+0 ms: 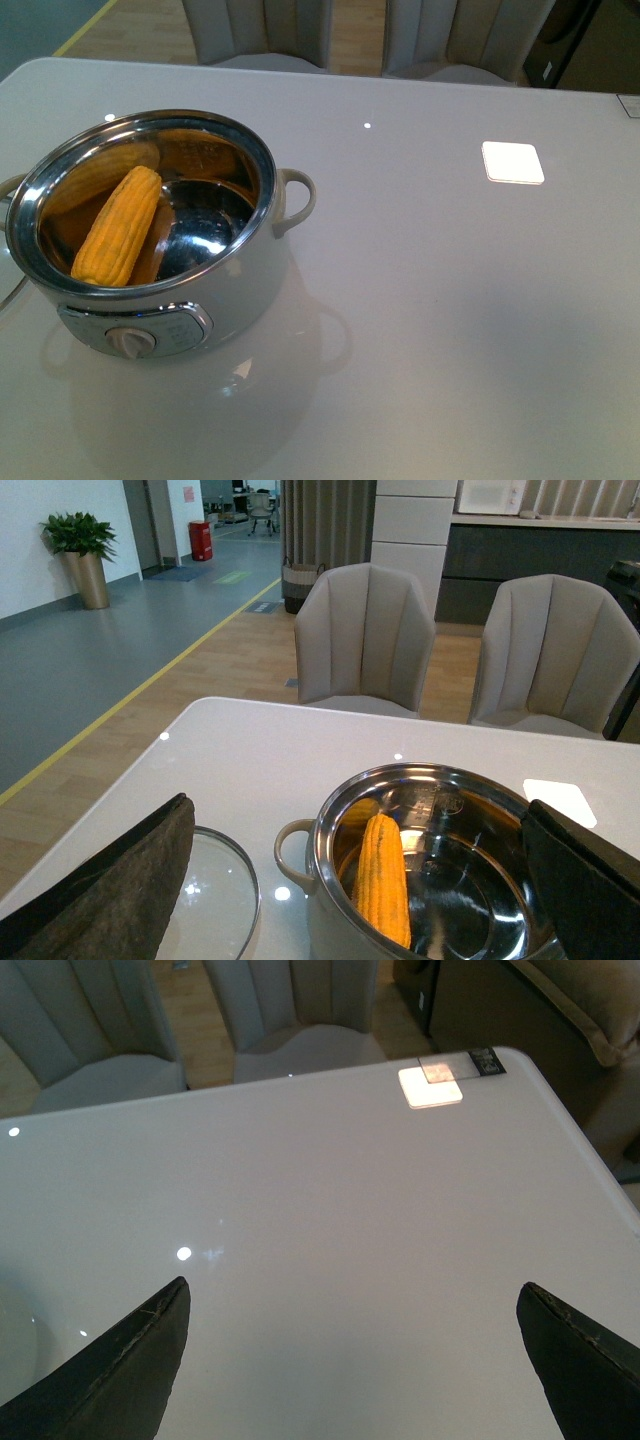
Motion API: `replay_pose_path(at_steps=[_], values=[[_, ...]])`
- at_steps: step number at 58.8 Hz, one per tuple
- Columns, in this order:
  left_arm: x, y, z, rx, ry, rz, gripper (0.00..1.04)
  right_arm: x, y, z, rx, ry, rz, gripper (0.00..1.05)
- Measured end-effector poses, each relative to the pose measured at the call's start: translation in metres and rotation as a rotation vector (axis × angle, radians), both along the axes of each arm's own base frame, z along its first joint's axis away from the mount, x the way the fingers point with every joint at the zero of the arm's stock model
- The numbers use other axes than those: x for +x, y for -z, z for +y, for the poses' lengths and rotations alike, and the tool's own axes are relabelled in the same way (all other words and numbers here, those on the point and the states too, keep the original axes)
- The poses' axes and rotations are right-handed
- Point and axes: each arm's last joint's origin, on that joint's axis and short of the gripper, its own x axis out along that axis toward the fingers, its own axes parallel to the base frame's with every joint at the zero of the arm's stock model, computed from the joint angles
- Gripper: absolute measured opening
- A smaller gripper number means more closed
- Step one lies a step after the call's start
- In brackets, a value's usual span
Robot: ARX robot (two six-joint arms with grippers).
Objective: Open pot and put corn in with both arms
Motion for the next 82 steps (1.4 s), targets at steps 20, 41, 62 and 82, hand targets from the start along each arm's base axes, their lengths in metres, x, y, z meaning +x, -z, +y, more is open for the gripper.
replay_pose_path(at_steps=[20, 41, 62, 82], values=[[0.0, 0.0, 0.0, 0.0, 0.0, 0.0, 0.98, -0.018, 0.025, -0.015, -0.102, -0.165, -0.276, 0.33], [0.0, 0.0, 0.0, 0.0, 0.0, 0.0, 0.98, -0.029, 0.04, -0.028, -0.117, -0.164, -0.276, 0.02], [0.0, 0.0, 0.0, 0.0, 0.0, 0.0, 0.98, -0.037, 0.049, -0.028, -0.119, -0.163, -0.295, 0.02], [0.0, 0.0, 0.0, 0.0, 0.0, 0.001, 0.98, -0.049, 0.053, -0.028, -0.117, -0.165, -0.273, 0.02]])
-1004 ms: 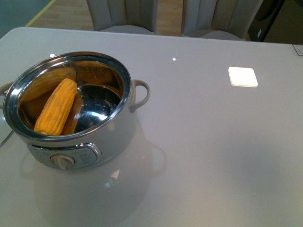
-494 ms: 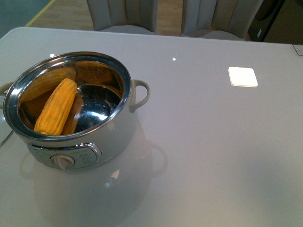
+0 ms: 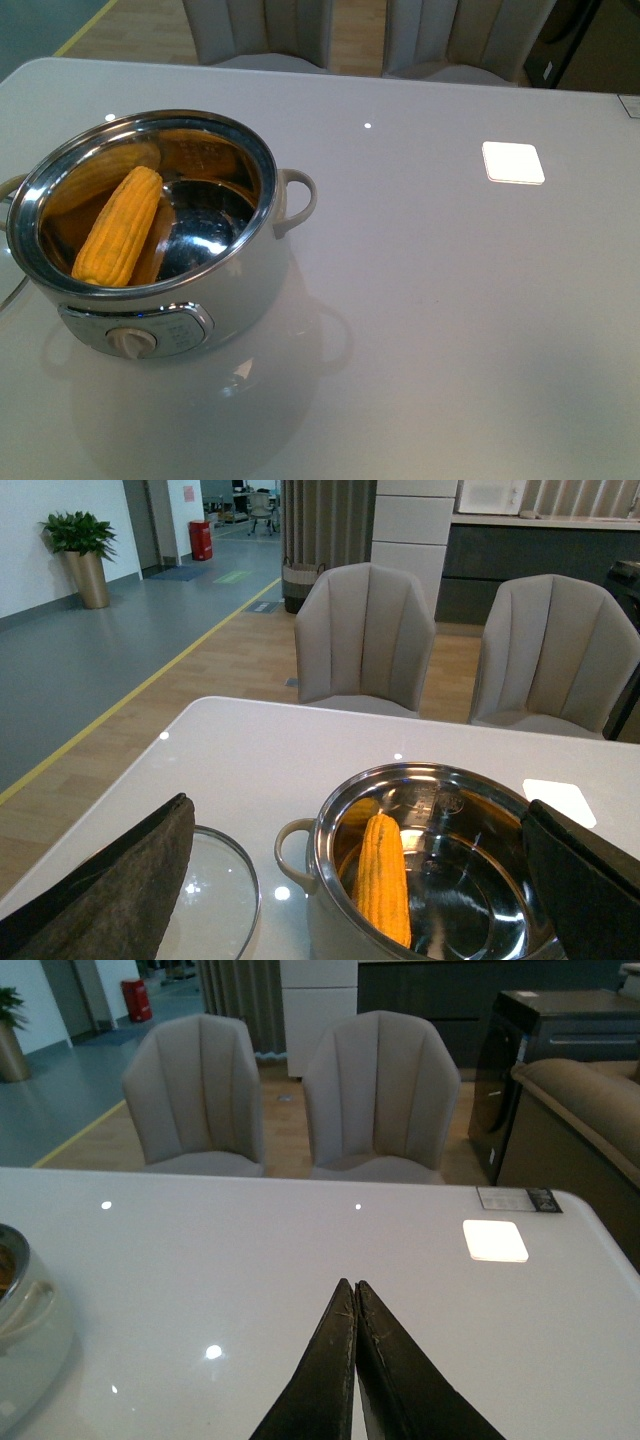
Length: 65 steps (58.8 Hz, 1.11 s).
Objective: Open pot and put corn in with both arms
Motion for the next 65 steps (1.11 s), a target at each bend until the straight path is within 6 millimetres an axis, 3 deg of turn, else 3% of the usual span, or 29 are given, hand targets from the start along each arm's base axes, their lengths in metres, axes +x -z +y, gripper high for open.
replay_pose_path(at_steps=[27, 57, 65], values=[[0.0, 0.0, 0.0, 0.0, 0.0, 0.0, 0.98, -0.0039, -0.0018, -0.0001, 0.0, 0.002, -0.028, 0.02], [0.0, 0.0, 0.0, 0.0, 0.0, 0.0, 0.98, -0.0039, -0.0016, -0.0001, -0.001, 0.002, -0.028, 0.97], [0.0, 0.0, 0.0, 0.0, 0.0, 0.0, 0.98, -0.0039, -0.0018, -0.0001, -0.001, 0.002, -0.028, 0.96]])
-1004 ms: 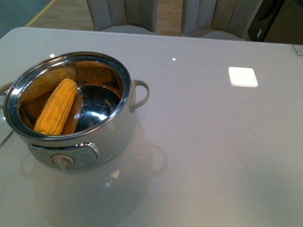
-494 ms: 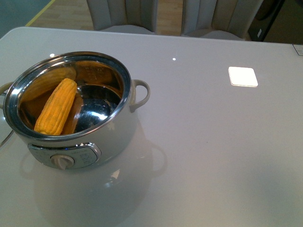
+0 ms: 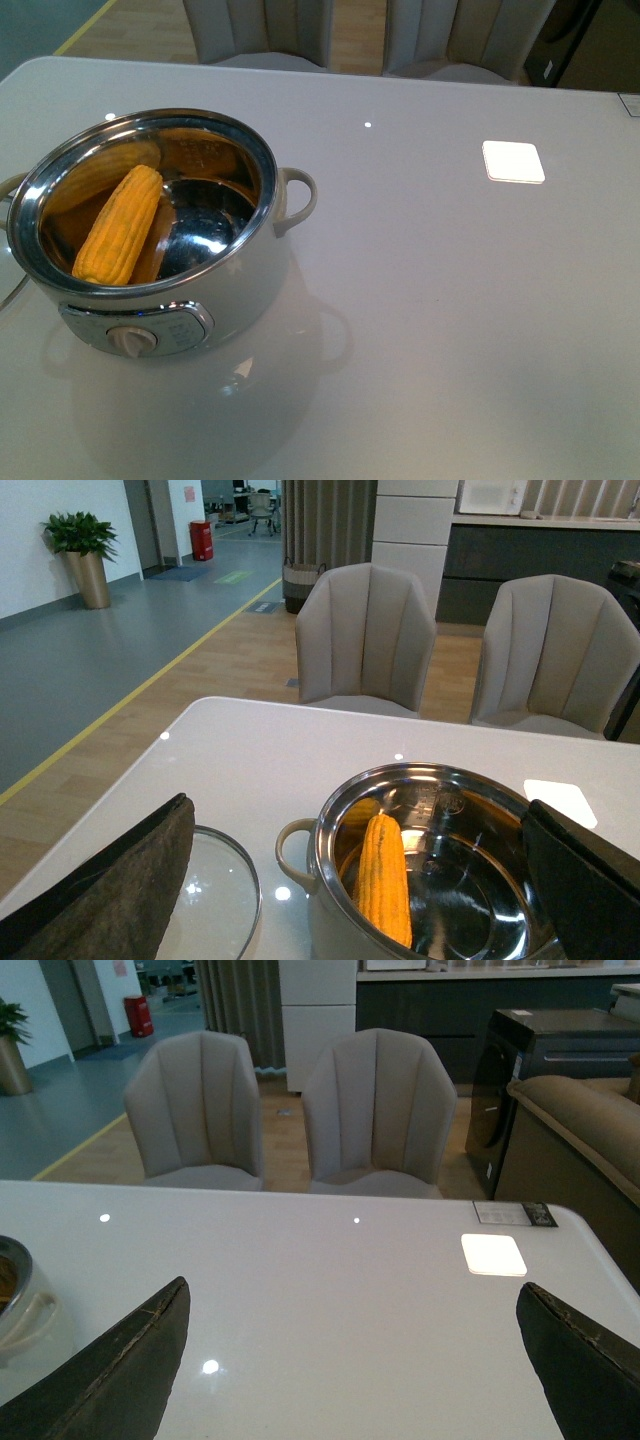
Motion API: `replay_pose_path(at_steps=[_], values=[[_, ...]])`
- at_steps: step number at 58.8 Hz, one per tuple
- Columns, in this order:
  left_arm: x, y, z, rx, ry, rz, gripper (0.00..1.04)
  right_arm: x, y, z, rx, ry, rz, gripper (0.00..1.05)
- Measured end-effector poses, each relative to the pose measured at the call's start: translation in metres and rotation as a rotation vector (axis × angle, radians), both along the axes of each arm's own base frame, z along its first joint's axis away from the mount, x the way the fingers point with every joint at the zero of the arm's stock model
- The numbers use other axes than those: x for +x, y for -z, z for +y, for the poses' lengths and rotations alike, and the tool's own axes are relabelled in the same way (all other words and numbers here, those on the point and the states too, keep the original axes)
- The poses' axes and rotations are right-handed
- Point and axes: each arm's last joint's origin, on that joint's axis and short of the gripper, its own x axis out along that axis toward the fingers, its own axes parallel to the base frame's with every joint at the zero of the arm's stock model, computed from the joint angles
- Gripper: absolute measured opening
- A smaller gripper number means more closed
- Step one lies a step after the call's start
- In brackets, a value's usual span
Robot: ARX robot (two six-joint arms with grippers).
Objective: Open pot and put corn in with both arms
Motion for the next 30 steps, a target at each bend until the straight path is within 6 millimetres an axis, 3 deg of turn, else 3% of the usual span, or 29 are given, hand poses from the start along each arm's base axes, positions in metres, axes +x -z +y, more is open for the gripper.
replay_pose_path(at_steps=[30], values=[[0.0, 0.0, 0.0, 0.0, 0.0, 0.0, 0.98, 0.0, 0.0, 0.0, 0.0, 0.0, 0.0, 0.96]])
